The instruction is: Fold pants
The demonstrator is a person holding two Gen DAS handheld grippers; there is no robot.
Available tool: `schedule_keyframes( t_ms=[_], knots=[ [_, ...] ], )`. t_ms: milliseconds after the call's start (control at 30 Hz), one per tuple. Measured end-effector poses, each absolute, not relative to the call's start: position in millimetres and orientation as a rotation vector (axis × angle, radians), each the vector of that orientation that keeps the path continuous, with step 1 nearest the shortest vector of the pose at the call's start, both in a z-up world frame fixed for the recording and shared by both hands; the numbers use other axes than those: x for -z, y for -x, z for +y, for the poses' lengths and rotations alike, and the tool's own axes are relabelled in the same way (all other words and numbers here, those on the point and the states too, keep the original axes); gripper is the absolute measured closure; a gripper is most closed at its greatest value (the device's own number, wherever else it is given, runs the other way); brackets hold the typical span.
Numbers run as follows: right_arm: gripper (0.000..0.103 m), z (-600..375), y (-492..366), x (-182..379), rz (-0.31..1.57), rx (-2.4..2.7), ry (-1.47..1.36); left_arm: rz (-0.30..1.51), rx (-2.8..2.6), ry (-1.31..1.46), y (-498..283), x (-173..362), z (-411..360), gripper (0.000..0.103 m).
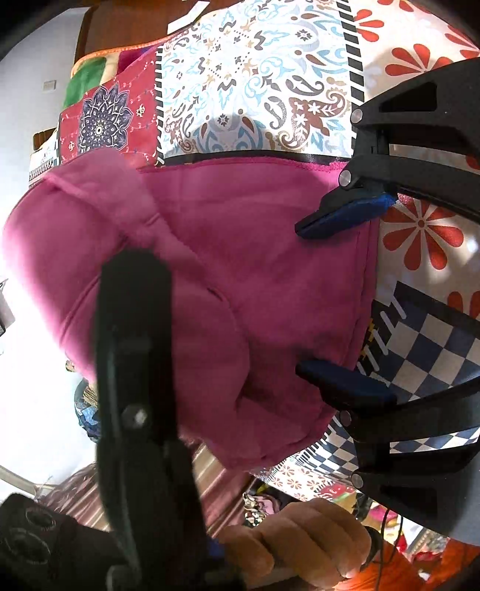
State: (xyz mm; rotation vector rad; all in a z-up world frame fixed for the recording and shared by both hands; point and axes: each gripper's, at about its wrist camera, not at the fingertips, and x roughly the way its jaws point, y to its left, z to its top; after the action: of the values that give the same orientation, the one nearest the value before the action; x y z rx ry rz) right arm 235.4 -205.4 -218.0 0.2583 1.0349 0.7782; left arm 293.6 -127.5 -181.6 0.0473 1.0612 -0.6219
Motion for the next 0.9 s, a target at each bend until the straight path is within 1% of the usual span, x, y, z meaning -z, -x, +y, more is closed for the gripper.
schedule_keyframes(
  t_ms=[133,167,200,233,267,300,367,567,633,700,800,900],
  knots=[
    [0.038,-215.2,-239.5,212.4,1.033,-0.774,-0.301,1.082,0.636,-0.063,-292.1,187.3,-131.5,0.087],
    [0.038,-221.1,-240.3,210.5,1.033,-0.771,-0.322,1.083,0.638,-0.067,-291.8,187.8,-131.6,0.085],
    [0.038,-227.3,-241.9,209.6,1.035,-0.767,-0.330,1.085,0.640,-0.066,-291.1,188.3,-131.6,0.080],
    [0.038,-231.4,-242.6,208.7,1.036,-0.757,-0.329,1.089,0.642,-0.060,-291.4,188.8,-131.1,0.072],
    [0.038,-234.2,-243.1,208.7,1.036,-0.747,-0.321,1.093,0.650,-0.039,-291.2,188.8,-129.4,0.068],
    [0.038,-237.0,-242.9,208.6,1.038,-0.736,-0.305,1.094,0.656,-0.019,-291.7,188.1,-127.7,0.059],
    [0.038,-242.4,-242.4,209.2,1.046,-0.733,-0.300,1.095,0.666,0.024,-292.3,185.1,-123.3,0.052],
    [0.038,-252.3,-228.7,207.4,1.033,-0.725,-0.281,1.036,0.686,0.066,-285.4,152.6,-109.3,0.051],
    [0.038,-252.6,-223.6,203.4,1.033,-0.726,-0.273,0.987,0.644,0.043,-281.5,139.5,-100.1,0.043],
    [0.038,-252.7,-218.9,198.0,1.030,-0.727,-0.246,0.963,0.588,0.027,-281.1,135.0,-89.3,0.041],
    [0.038,-260.6,-211.4,186.2,1.006,-0.710,-0.206,0.978,0.482,-0.009,-285.1,146.8,-68.3,0.041],
    [0.038,-264.7,-207.3,173.3,0.973,-0.697,-0.212,1.008,0.423,-0.047,-282.4,169.9,-58.7,0.041]
  ],
)
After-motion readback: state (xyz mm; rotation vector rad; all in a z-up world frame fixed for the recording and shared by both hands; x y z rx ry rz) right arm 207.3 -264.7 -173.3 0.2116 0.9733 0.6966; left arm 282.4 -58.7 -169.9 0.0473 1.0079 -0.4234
